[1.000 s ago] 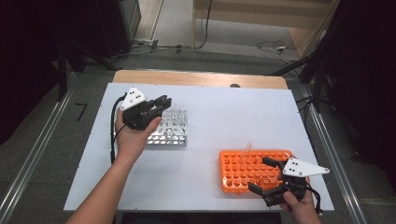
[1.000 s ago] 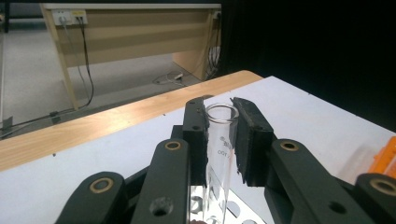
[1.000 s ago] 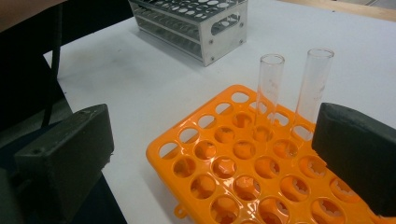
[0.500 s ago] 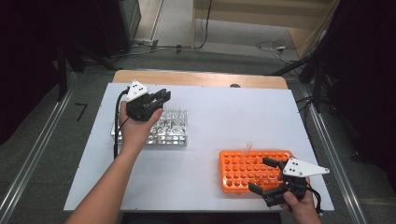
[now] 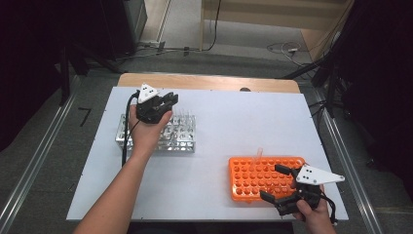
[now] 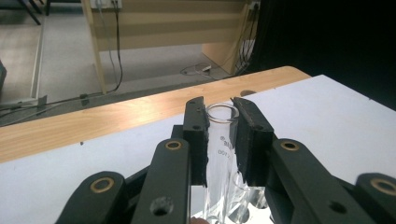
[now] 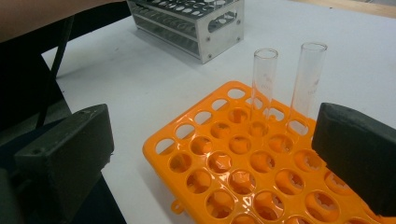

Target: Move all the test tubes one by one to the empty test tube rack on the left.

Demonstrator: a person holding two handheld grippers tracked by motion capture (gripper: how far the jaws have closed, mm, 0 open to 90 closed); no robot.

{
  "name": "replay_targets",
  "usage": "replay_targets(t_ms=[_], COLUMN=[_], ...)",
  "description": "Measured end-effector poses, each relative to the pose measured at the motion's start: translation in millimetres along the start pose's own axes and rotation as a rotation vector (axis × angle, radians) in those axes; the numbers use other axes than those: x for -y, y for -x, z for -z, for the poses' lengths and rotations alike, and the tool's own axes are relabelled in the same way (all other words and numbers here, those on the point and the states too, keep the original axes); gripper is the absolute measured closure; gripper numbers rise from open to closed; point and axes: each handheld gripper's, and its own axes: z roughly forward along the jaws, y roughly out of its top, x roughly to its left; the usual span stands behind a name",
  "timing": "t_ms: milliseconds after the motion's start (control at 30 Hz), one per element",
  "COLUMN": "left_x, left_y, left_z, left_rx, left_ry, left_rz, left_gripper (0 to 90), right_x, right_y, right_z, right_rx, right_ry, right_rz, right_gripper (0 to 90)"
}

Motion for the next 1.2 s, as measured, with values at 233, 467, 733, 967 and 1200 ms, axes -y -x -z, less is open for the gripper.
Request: replay_targets(t_ms=[233, 467, 733, 967, 1200], left_x=[4.2, 11.7, 19.1, 24.4, 26.0], left_y=[1.0, 0.5, 0.8, 2.9, 2.0], left_z=[-3.5, -3.1, -2.7, -5.1, -8.1], left_rx=[-0.004, -0.004, -0.005, -0.008, -0.011], left_ry=[-0.004, -0.022, -0.048, -0.076, -0.116], left_rz=[-0.012, -0.005, -0.012, -0.027, -0.015], left_gripper=[75.7, 75.6, 75.6, 75.6, 75.1], right_x=[0.2, 0.3, 0.6, 0.7, 1.2], right_y=[0.1, -0.5, -1.5, -1.8, -1.5], right_z=[0.2, -0.2, -1.3, -1.6, -2.5], right_rx=[0.002, 0.002, -0.001, 0.0, 0.002], right_ry=[0.001, 0.0, -0.004, -0.006, -0.008], right_rz=[0.001, 0.001, 0.005, 0.004, 0.006], right_gripper=[0.0, 0.0, 0.0, 0.0, 0.0])
